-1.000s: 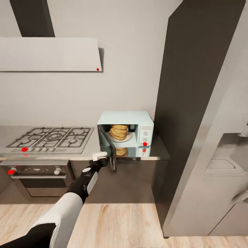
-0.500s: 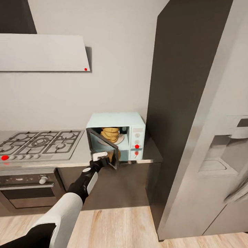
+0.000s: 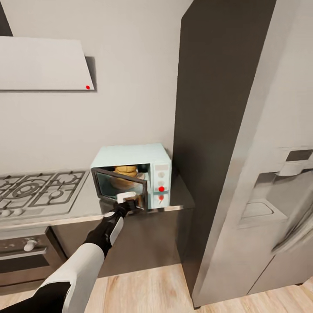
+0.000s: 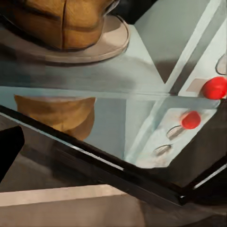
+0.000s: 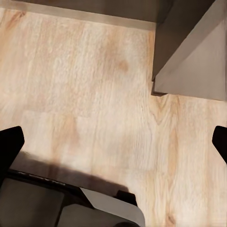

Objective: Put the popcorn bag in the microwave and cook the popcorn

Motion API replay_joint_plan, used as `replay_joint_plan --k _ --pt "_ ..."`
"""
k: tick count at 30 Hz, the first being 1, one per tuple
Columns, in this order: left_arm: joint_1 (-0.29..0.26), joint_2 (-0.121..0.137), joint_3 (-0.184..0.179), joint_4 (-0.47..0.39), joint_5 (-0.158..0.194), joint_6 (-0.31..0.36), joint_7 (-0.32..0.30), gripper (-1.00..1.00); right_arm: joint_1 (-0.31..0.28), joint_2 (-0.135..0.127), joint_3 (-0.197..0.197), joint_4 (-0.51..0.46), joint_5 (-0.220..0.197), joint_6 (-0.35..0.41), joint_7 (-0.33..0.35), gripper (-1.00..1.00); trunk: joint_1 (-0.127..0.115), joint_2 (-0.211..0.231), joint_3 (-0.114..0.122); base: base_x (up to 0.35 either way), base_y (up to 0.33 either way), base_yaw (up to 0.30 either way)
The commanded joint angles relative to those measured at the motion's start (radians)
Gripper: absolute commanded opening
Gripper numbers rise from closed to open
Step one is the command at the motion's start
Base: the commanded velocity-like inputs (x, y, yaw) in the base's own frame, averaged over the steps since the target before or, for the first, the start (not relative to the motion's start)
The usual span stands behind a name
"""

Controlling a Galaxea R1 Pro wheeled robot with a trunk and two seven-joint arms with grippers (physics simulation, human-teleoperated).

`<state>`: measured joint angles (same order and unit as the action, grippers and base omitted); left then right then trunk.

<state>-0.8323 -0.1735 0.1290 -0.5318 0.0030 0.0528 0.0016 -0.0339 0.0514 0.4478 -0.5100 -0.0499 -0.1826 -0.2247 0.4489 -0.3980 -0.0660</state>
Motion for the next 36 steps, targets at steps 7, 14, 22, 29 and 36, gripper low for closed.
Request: replay_joint_plan --k 7,14,22,29,36 --pt "0.001 -0.001 0.006 -0.002 0.0 0.006 0.0 1.0 -0.001 -0.001 0.009 0.001 -0.005 -0.002 -0.008 1.0 0.001 -0.002 -0.002 0.205 0.087 -0.006" --pt "0.001 -0.001 0.007 -0.002 0.001 0.006 0.0 1.0 -0.001 0.0 0.011 0.002 -0.005 -0.002 0.0 1.0 0.001 -0.002 -0.002 0.045 0.005 0.0" --pt "0.001 -0.001 0.006 -0.003 0.0 0.006 0.0 1.0 -0.003 -0.001 0.022 0.053 -0.005 -0.002 0.105 1.0 0.001 -0.002 -0.002 0.087 0.0 0.0" --pt "0.001 -0.001 0.006 -0.002 0.0 0.006 0.0 1.0 -0.004 -0.003 0.019 0.056 -0.005 -0.003 0.107 1.0 0.001 -0.002 -0.002 0.14 0.0 0.0" --pt "0.001 -0.001 0.005 -0.002 0.0 0.006 0.0 1.0 -0.004 -0.004 0.019 0.056 -0.005 -0.003 0.107 1.0 0.001 -0.002 -0.002 0.126 0.0 0.0"
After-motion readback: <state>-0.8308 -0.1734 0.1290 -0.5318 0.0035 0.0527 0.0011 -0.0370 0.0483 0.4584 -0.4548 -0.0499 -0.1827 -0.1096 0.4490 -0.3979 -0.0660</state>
